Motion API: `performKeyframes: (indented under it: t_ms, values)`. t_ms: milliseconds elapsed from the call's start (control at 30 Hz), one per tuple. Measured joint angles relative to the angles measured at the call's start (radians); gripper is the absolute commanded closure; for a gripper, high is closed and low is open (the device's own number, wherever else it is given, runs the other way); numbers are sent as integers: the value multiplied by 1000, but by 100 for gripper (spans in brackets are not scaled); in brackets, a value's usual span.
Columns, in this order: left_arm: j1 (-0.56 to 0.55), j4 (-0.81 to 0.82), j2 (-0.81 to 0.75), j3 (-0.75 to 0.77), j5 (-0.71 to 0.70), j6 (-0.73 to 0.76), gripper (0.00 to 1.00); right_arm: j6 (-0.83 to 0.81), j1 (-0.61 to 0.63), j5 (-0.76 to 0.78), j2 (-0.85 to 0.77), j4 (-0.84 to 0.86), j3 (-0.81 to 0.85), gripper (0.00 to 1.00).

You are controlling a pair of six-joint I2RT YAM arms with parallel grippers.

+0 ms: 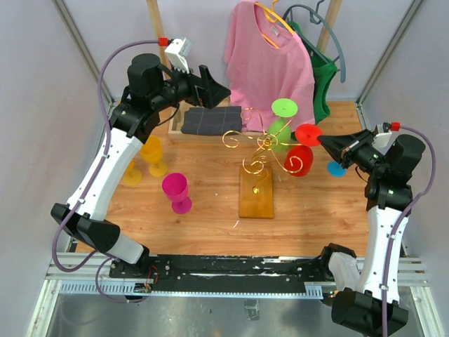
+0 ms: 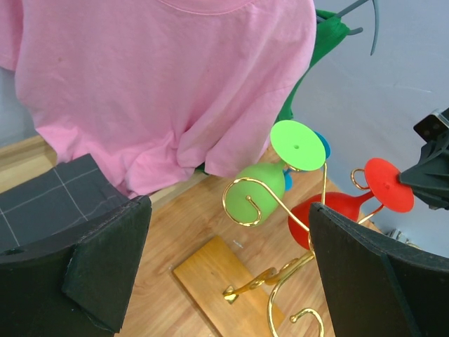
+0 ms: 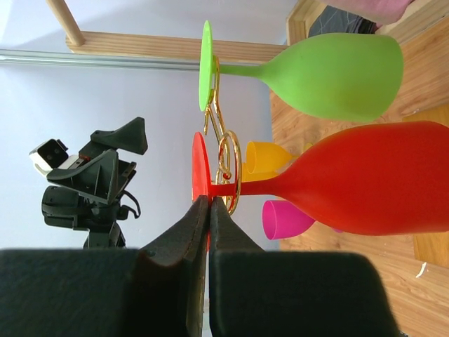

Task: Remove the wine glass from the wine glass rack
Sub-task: Pick up the wine glass from the wine rack.

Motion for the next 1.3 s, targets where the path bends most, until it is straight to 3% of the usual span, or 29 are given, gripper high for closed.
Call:
performKeyframes:
  t_ms: [900, 1300]
  values:
    - [0, 0, 0, 0, 15, -11, 1, 0, 0, -26, 1, -9, 28, 100]
    - [-1, 0, 0, 0, 15, -11, 1, 0, 118, 29, 27, -9, 42, 99]
